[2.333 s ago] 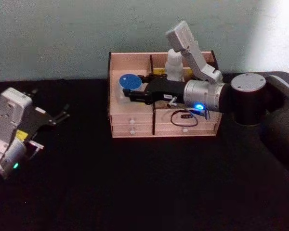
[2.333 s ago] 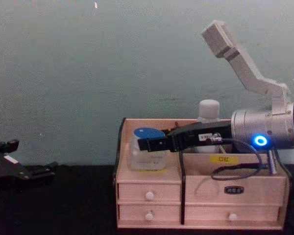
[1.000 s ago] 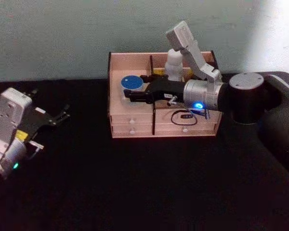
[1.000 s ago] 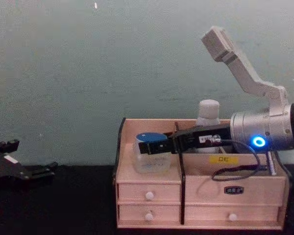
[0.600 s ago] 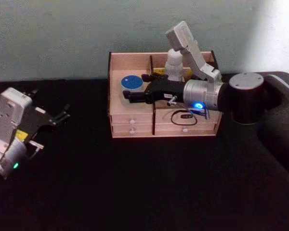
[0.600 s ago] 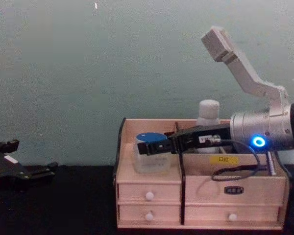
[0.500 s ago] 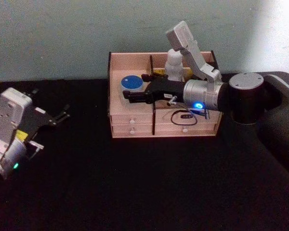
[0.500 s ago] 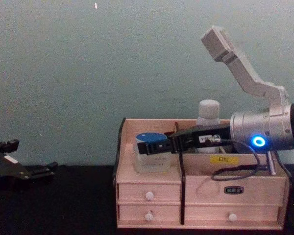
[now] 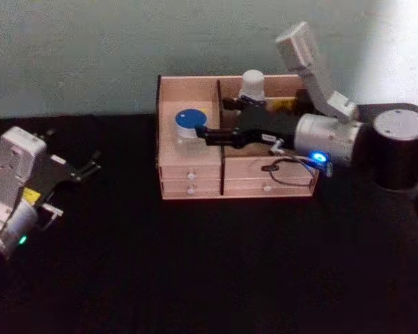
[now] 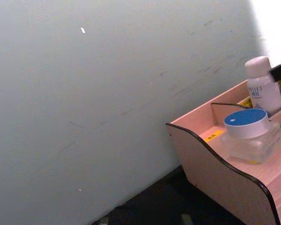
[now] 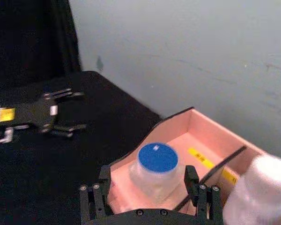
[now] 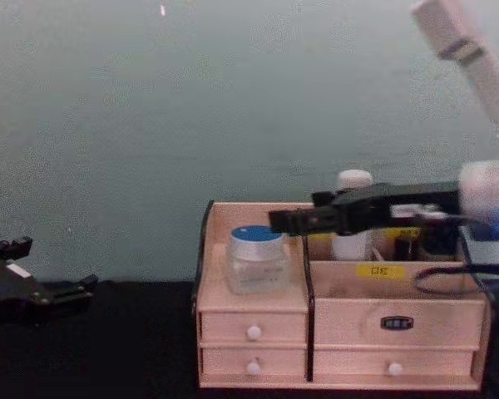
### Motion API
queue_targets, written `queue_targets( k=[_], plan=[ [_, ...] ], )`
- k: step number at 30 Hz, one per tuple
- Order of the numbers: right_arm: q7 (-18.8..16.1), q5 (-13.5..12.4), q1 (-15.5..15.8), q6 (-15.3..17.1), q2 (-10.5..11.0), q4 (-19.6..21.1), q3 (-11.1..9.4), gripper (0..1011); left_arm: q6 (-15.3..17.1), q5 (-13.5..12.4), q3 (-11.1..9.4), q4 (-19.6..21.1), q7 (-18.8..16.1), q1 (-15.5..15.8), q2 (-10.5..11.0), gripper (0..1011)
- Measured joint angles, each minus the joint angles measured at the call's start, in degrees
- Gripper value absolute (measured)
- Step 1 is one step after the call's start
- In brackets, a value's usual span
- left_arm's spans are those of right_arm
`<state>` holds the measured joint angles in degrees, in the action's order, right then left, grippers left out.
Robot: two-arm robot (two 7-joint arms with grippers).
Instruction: Pick up the facial cleanser and watermelon frost from the table and place them into the tiered storage box.
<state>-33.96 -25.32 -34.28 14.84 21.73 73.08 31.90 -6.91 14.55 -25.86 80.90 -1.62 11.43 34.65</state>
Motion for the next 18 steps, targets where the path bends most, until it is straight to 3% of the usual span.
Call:
queue_targets(
  k=[4,8,9,11,13,14,17,18],
  plan=[
    [-2.42,-2.98,3.21,1.38,4.60,4.76,-1.25,1000,0.00,0.00,0.00,0.00,0.00,0.00,0.00,1001],
    [-2.98,-4.40,6.11,1.95,8.36,8.23,-2.31,1000,0.00,0.00,0.00,0.00,0.00,0.00,0.00,1001],
    [-2.78,-5.12,7.90,2.24,10.43,10.08,-3.20,1000,0.00,0.00,0.00,0.00,0.00,0.00,0.00,1001],
    [0.21,-6.75,12.89,2.59,15.00,14.73,-6.08,1000,0.00,0.00,0.00,0.00,0.00,0.00,0.00,1001],
    [2.66,-7.68,15.69,2.53,16.98,16.90,-8.06,1000,0.00,0.00,0.00,0.00,0.00,0.00,0.00,1001],
    [2.66,-7.68,15.69,2.53,16.98,16.90,-8.06,1000,0.00,0.00,0.00,0.00,0.00,0.00,0.00,1001],
    [8.35,-8.73,20.82,1.82,19.38,20.23,-12.37,1000,0.00,0.00,0.00,0.00,0.00,0.00,0.00,1001],
    [8.35,-8.73,20.82,1.82,19.38,20.23,-12.37,1000,0.00,0.00,0.00,0.00,0.00,0.00,0.00,1001]
  ],
)
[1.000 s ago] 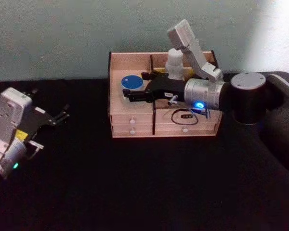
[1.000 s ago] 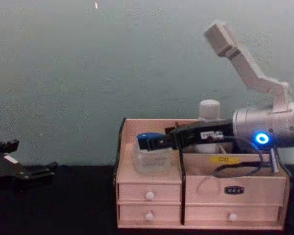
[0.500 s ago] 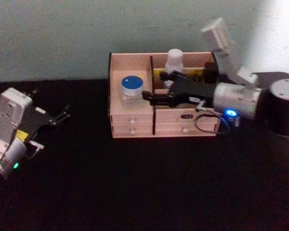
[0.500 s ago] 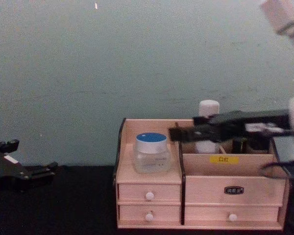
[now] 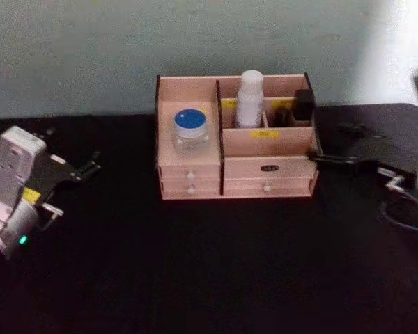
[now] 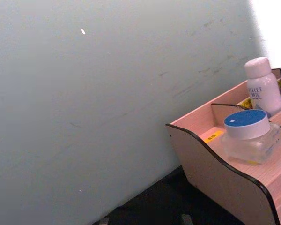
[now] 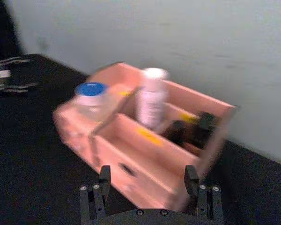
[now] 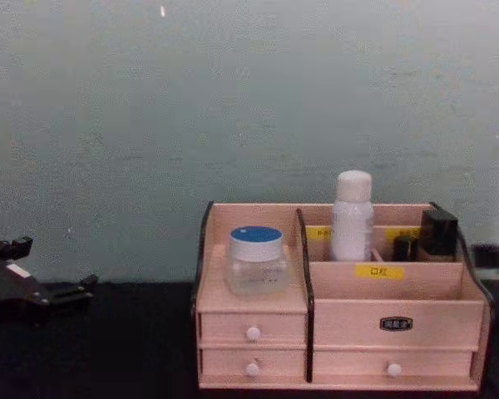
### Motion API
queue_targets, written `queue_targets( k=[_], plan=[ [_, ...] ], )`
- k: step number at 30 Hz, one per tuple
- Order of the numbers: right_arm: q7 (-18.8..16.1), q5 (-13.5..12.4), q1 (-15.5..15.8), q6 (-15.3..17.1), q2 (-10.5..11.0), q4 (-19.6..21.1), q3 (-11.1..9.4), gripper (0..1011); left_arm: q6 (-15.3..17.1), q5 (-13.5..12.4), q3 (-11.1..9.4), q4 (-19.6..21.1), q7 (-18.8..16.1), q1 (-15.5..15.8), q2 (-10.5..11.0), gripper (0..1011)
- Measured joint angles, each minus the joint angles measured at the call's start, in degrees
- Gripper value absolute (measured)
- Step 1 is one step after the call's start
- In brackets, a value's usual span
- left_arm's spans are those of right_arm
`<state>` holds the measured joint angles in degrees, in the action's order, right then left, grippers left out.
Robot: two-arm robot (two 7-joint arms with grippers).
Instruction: Pick up the facial cleanser and watermelon frost from the table and place them into the tiered storage box.
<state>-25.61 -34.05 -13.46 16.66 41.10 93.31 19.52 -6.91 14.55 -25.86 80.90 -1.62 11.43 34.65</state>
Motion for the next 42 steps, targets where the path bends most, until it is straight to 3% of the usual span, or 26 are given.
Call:
queue_targets(
  k=[3,5,6,9,11,15,27,42],
  plan=[
    [6.15,0.05,4.17,-0.73,0.78,2.01,-4.08,1000,0.00,0.00,0.00,0.00,0.00,0.00,0.00,1001],
    [10.52,1.91,6.08,-1.23,0.71,2.75,-5.80,1000,0.00,0.00,0.00,0.00,0.00,0.00,0.00,1001],
    [10.52,1.91,6.08,-1.23,0.71,2.75,-5.80,1000,0.00,0.00,0.00,0.00,0.00,0.00,0.00,1001],
    [17.73,6.16,7.90,-2.01,-0.56,2.98,-7.11,1000,0.00,0.00,0.00,0.00,0.00,0.00,0.00,1001],
    [20.08,7.87,8.22,-2.25,-1.33,2.59,-7.17,1000,0.00,0.00,0.00,0.00,0.00,0.00,0.00,1001],
    [25.08,13.05,8.05,-3.09,-3.86,0.22,-5.73,1000,0.00,0.00,0.00,0.00,0.00,0.00,0.00,1001],
    [27.27,19.65,4.90,-4.31,-9.69,-8.03,-1.27,1000,0.00,0.00,0.00,0.00,0.00,0.00,0.00,1001],
    [27.23,19.50,4.96,-4.35,-9.49,-7.69,-1.36,1000,0.00,0.00,0.00,0.00,0.00,0.00,0.00,1001]
  ],
)
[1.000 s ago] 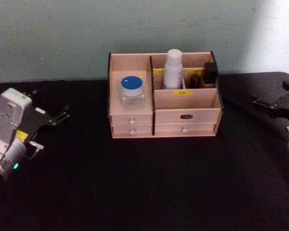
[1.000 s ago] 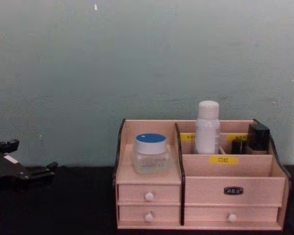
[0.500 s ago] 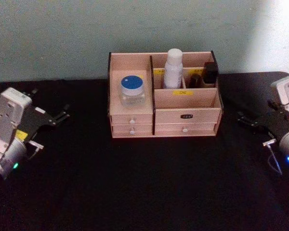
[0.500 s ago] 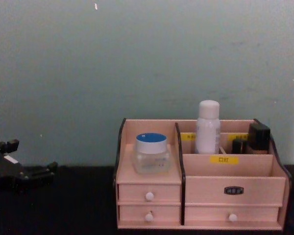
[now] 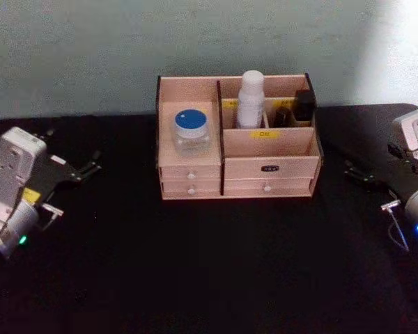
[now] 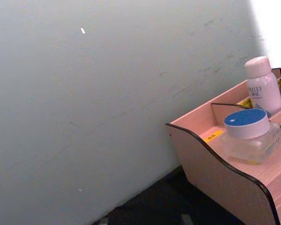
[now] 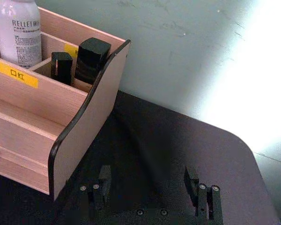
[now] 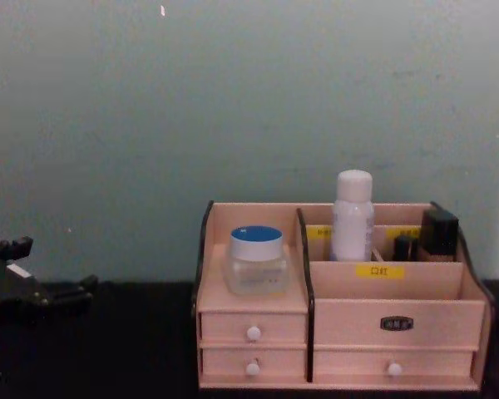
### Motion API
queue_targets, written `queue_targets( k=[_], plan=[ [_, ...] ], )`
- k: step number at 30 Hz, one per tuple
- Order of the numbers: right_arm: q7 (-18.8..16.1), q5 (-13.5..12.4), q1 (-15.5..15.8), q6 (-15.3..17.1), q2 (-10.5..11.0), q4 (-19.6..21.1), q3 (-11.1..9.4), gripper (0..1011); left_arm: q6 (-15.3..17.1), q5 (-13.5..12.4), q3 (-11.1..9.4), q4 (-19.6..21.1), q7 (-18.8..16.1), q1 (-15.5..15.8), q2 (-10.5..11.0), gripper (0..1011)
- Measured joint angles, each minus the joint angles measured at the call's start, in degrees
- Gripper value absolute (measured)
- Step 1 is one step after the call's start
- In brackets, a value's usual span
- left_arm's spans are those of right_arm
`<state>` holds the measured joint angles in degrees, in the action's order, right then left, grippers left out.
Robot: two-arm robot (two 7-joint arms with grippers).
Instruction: Pick up the facial cleanser and watermelon frost from the table and place them into the tiered storage box.
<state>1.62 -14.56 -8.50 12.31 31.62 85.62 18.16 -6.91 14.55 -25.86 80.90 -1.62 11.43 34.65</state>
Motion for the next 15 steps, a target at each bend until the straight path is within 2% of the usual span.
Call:
queue_targets(
  k=[15],
  plan=[
    [-0.10,-0.27,0.09,0.04,0.17,0.25,-0.13,1000,0.00,0.00,0.00,0.00,0.00,0.00,0.00,1001]
  ],
)
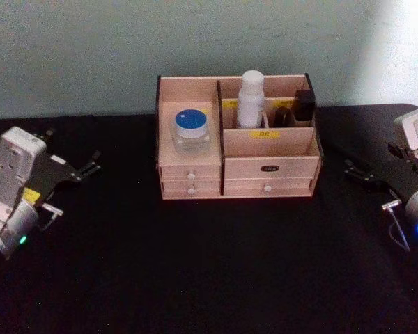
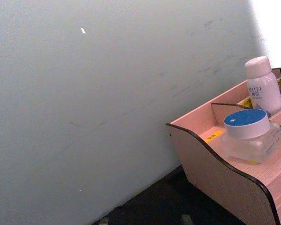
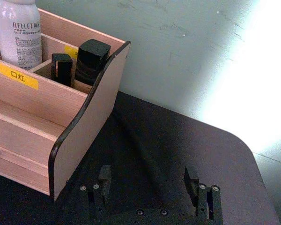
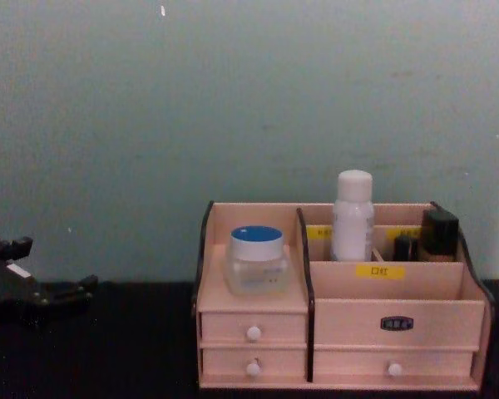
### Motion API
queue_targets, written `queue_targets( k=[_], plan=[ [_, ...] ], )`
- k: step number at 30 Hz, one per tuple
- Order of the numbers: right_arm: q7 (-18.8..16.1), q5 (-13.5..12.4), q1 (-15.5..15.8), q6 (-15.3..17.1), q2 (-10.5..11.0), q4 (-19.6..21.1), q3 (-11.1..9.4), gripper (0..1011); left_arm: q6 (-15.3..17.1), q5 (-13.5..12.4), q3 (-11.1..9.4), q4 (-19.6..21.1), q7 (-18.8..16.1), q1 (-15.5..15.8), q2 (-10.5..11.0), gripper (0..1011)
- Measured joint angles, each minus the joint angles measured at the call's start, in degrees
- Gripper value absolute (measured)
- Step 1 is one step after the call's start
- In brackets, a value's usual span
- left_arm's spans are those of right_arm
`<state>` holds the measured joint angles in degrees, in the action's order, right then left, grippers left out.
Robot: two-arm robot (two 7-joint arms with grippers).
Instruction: Pick up the facial cleanser and watermelon frost from the table and place them into the tiered storage box.
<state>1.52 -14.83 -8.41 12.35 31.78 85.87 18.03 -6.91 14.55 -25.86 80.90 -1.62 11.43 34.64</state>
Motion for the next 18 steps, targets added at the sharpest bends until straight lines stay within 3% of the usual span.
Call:
queue_targets(
  k=[18],
  plan=[
    [-0.06,-0.08,0.05,0.06,0.08,0.10,-0.03,1000,0.00,0.00,0.00,0.00,0.00,0.00,0.00,1001]
  ],
)
